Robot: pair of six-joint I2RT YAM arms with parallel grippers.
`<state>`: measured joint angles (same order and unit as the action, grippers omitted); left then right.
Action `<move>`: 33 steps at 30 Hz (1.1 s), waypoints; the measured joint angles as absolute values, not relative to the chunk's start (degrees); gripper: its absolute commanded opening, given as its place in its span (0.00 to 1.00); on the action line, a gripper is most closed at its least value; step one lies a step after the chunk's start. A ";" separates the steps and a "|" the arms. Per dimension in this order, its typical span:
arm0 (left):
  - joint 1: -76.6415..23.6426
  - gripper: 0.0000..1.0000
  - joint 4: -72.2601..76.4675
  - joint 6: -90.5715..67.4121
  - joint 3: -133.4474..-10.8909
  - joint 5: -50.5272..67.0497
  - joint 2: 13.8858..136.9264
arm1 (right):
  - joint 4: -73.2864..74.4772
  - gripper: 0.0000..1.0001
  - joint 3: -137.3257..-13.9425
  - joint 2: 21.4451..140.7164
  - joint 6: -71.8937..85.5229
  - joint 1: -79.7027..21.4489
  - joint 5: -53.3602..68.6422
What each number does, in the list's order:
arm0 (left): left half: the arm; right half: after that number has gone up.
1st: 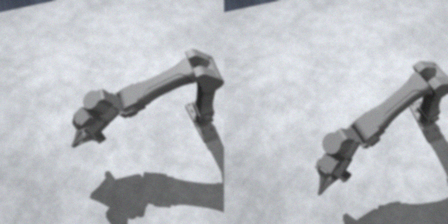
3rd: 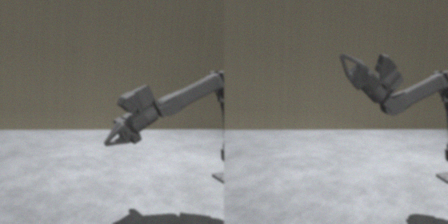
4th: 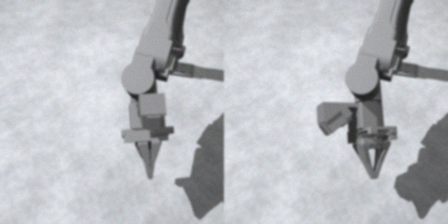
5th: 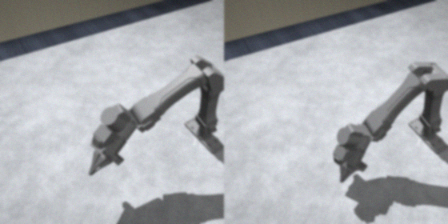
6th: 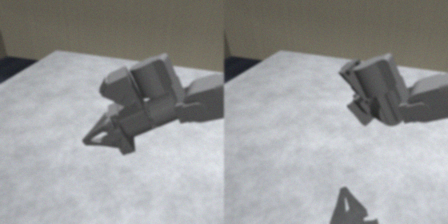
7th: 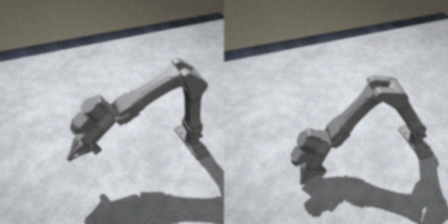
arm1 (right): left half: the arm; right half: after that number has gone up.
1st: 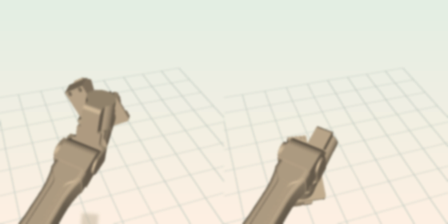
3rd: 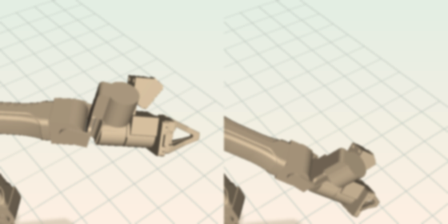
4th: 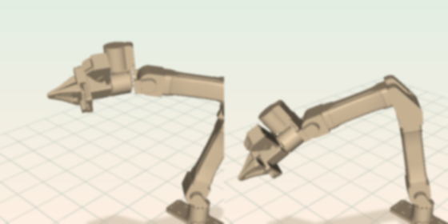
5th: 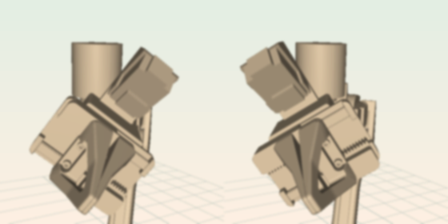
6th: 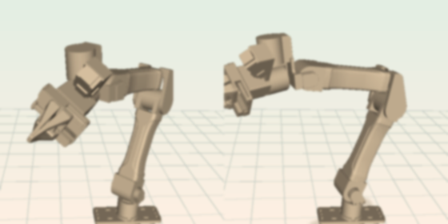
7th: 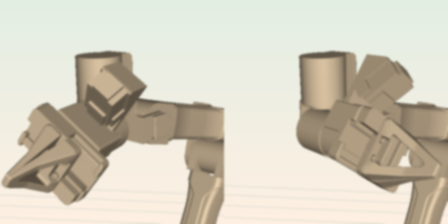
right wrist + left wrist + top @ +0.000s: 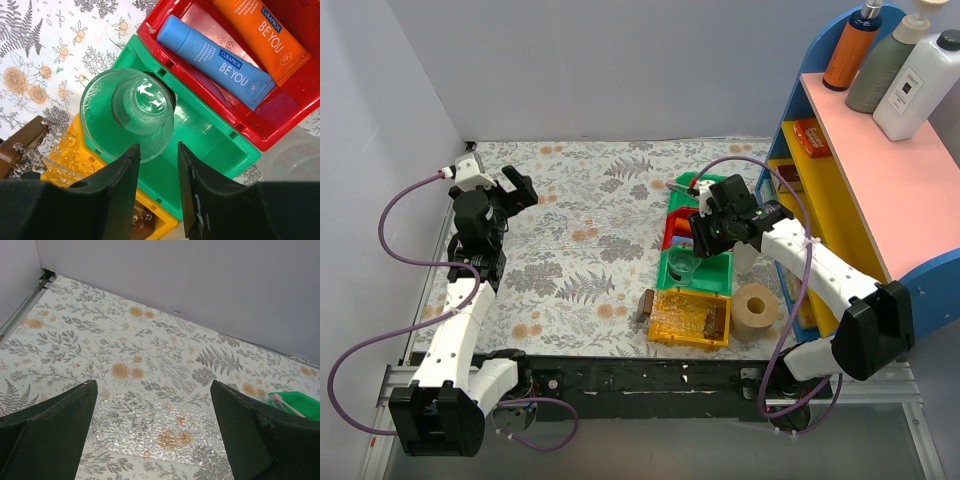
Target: Prepare toiletry sets of a toothbrush and toothpaste on the tray
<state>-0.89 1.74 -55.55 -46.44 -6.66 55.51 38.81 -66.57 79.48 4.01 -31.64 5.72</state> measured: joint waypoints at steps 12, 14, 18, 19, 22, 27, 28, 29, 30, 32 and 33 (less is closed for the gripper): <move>-0.89 0.98 1.74 -55.48 -46.41 -6.66 55.51 | 36.05 0.34 -64.58 82.19 6.50 -31.64 3.38; -0.89 0.98 1.74 -55.48 -46.41 -6.66 55.51 | 35.40 0.33 -64.58 82.48 6.83 -31.64 2.94; -0.89 0.98 1.74 -55.42 -46.41 -6.66 55.51 | 34.09 0.30 -64.58 83.61 7.35 -31.64 2.48; -0.89 0.98 1.74 -55.40 -46.41 -6.66 55.51 | 34.00 0.29 -64.58 84.09 7.35 -31.64 2.35; -0.89 0.98 1.74 -55.31 -46.41 -6.66 55.51 | 33.95 0.26 -64.58 85.10 7.40 -31.64 1.98; -0.89 0.98 1.74 -55.29 -46.41 -6.66 55.51 | 33.76 0.08 -64.58 85.27 7.60 -31.73 1.83; -0.89 0.98 1.74 -55.29 -46.41 -6.66 55.51 | 33.71 0.05 -64.58 85.27 7.60 -31.77 1.83; -0.89 0.98 1.74 -55.29 -46.41 -6.66 55.51 | 33.50 0.01 -64.58 85.27 7.64 -31.79 1.83; -0.89 0.98 1.74 -55.27 -46.41 -6.66 55.51 | 33.47 0.01 -64.58 85.27 7.81 -31.79 1.96; -0.89 0.98 1.74 -55.22 -46.41 -6.66 55.51 | 33.50 0.01 -64.62 85.32 7.81 -31.79 2.07; -0.89 0.98 1.74 -55.20 -46.41 -6.66 55.51 | 33.56 0.01 -64.69 85.36 7.79 -31.79 2.11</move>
